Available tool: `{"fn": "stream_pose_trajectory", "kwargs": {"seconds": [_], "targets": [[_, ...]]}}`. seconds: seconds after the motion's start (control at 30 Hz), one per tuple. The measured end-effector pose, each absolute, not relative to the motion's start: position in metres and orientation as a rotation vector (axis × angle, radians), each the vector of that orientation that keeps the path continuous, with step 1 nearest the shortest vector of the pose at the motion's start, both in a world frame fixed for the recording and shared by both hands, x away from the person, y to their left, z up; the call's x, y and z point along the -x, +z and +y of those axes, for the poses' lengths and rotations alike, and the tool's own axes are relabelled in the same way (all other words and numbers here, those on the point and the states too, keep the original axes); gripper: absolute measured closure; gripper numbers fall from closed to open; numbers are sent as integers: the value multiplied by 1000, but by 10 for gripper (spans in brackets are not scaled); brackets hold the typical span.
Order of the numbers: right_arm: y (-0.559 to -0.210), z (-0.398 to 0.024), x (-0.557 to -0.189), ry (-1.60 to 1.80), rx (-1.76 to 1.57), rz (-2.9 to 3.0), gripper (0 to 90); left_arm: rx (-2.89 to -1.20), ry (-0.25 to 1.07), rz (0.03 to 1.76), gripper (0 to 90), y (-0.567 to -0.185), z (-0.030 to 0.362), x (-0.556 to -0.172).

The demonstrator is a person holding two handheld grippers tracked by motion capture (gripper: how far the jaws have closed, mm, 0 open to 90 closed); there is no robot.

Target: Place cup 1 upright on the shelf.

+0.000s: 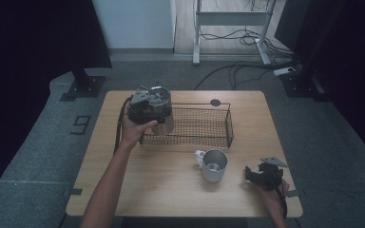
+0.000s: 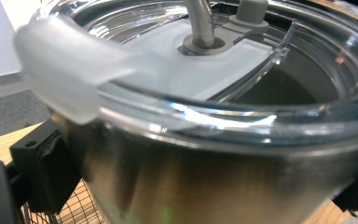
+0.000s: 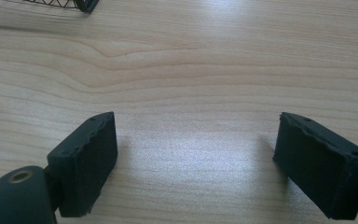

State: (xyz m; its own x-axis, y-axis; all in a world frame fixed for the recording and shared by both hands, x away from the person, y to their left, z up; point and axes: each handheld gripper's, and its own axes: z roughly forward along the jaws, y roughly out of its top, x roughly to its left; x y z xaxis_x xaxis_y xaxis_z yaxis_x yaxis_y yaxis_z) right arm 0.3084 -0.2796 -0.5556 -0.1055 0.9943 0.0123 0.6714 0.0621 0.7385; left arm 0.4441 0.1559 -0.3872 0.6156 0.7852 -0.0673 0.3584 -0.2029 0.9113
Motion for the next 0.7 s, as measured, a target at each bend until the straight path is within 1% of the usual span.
{"fn": "stream_pose_trajectory", "kwargs": {"seconds": [0.33,0.7], "targets": [[-556,-280,-308,819,-1660,1830,129,-1803,509,936,39,-388,153,-458],[-556,-280,-308,818,-1662,1828,129,-1820,502,965,39,-401,149,-473]]}}
